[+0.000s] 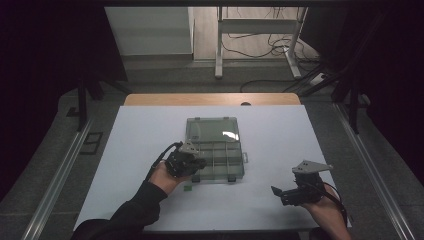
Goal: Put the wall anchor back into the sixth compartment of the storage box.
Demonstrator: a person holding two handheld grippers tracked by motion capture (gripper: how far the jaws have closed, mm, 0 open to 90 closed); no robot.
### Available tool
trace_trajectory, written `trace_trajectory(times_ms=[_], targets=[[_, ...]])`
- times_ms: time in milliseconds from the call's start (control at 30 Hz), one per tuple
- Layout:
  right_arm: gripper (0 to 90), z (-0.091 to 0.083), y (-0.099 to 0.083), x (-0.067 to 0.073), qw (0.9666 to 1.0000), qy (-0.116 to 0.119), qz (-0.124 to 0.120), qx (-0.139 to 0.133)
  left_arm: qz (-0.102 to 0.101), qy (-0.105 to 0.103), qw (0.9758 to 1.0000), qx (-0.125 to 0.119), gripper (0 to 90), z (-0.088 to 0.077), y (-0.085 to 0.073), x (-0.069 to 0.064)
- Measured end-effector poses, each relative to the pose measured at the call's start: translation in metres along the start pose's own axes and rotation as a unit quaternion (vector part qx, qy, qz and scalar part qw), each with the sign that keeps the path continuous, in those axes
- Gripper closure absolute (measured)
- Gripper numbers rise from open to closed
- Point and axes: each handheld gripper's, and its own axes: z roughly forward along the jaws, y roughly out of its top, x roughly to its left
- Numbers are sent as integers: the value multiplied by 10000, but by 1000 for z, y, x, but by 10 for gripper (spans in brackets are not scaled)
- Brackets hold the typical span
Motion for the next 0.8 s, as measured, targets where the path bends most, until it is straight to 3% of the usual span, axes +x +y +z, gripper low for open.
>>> trace_trajectory(times_ms=[500, 800], targets=[[0, 0, 0, 0, 10000, 4, -18, 21, -14, -32, 9999, 110, 804, 17, 3, 2], [0, 0, -1, 0, 10000, 5, -13, 14, -68, -14, 10000, 35, 756, 10, 3, 6]])
